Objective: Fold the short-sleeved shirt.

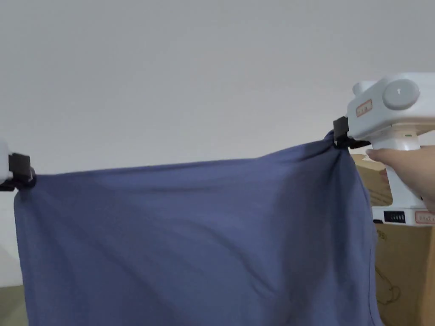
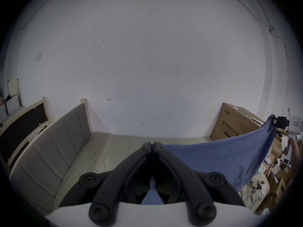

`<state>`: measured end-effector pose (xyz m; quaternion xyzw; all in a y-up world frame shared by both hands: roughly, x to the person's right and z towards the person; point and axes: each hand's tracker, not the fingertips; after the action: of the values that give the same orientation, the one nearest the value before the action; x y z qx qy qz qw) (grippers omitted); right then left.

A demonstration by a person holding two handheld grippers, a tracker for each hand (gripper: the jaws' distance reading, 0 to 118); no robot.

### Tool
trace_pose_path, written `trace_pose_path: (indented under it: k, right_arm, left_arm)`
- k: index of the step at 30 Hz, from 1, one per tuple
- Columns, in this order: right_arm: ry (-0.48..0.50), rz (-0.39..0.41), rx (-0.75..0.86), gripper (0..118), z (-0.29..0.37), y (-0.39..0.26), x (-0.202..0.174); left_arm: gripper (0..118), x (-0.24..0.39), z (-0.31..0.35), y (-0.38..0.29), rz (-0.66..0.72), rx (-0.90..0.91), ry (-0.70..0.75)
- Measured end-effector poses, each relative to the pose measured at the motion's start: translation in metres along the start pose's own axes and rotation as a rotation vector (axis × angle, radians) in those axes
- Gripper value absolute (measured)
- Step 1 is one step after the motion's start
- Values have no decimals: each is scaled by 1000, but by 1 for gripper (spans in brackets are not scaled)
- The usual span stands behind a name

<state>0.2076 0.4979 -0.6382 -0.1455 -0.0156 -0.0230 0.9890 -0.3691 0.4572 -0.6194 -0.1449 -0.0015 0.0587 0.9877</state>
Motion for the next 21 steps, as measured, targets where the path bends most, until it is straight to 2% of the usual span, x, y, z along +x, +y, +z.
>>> trace_pose_path:
  k: [5, 12, 14, 16, 17, 21]
  right_arm:
    - [-64, 36, 103, 2, -27, 18, -15]
    - [-86, 29, 128, 2, -70, 13, -24]
    - [-99, 47, 116, 2, -85, -11, -24]
    - [-49, 42, 32, 2, -116, -47, -15]
    - [-57, 48, -11, 2, -128, -74, -12]
    - [-58, 32, -284, 2, -161, -203, 3]
  left_arm:
    - [1, 14, -21, 11, -90, 176, 72]
    - [1, 7, -78, 0, -113, 168, 101]
    - [1, 9, -93, -20, -112, 134, 100]
    - [1, 6, -110, -54, -102, 56, 90]
    - [1, 3, -118, -78, -96, 6, 96]
    - [1, -13, -135, -189, -47, -217, 51]
